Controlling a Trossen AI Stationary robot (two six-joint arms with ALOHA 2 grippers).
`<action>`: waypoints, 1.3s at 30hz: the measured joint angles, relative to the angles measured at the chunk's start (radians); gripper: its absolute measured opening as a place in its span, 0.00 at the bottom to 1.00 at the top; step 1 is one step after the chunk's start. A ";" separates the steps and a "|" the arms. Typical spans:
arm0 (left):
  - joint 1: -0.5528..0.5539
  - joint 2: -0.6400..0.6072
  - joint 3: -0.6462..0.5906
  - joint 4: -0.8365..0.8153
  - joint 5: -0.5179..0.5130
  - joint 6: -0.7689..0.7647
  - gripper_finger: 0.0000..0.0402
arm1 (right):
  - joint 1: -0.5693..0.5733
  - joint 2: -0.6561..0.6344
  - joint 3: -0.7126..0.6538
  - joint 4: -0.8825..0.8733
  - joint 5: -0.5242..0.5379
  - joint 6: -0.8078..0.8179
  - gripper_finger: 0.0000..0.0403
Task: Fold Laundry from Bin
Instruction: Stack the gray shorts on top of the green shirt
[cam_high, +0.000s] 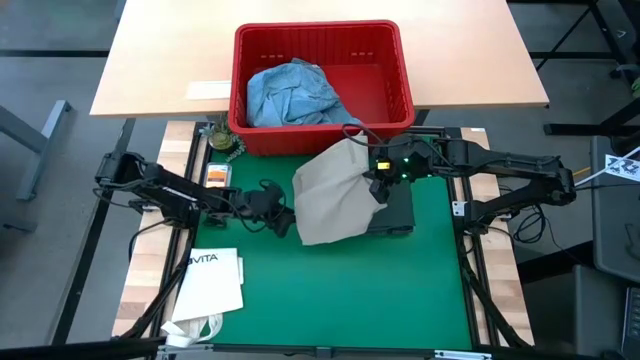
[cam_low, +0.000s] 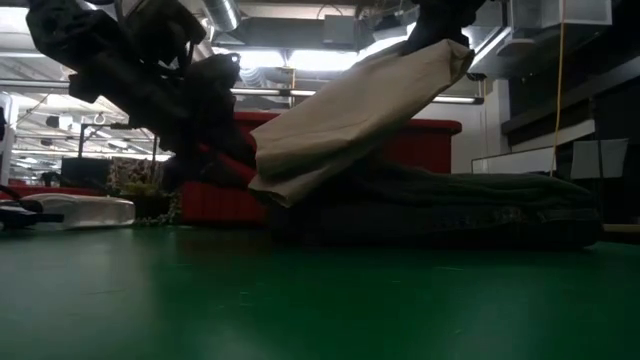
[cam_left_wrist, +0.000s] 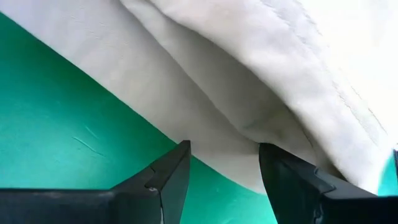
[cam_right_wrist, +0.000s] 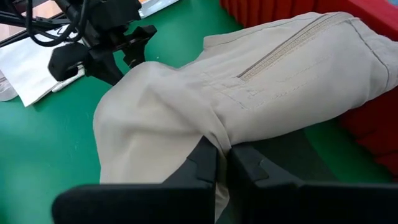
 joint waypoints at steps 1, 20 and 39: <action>0.007 0.001 0.000 0.000 -0.003 0.000 0.46 | 0.000 0.000 0.000 0.000 0.000 0.000 0.04; 0.044 0.133 0.000 0.174 0.083 0.003 0.46 | 0.000 0.000 0.001 -0.001 0.000 -0.008 0.04; 0.053 0.133 0.000 0.524 0.251 0.079 0.46 | 0.000 0.000 0.001 0.005 0.015 -0.009 0.04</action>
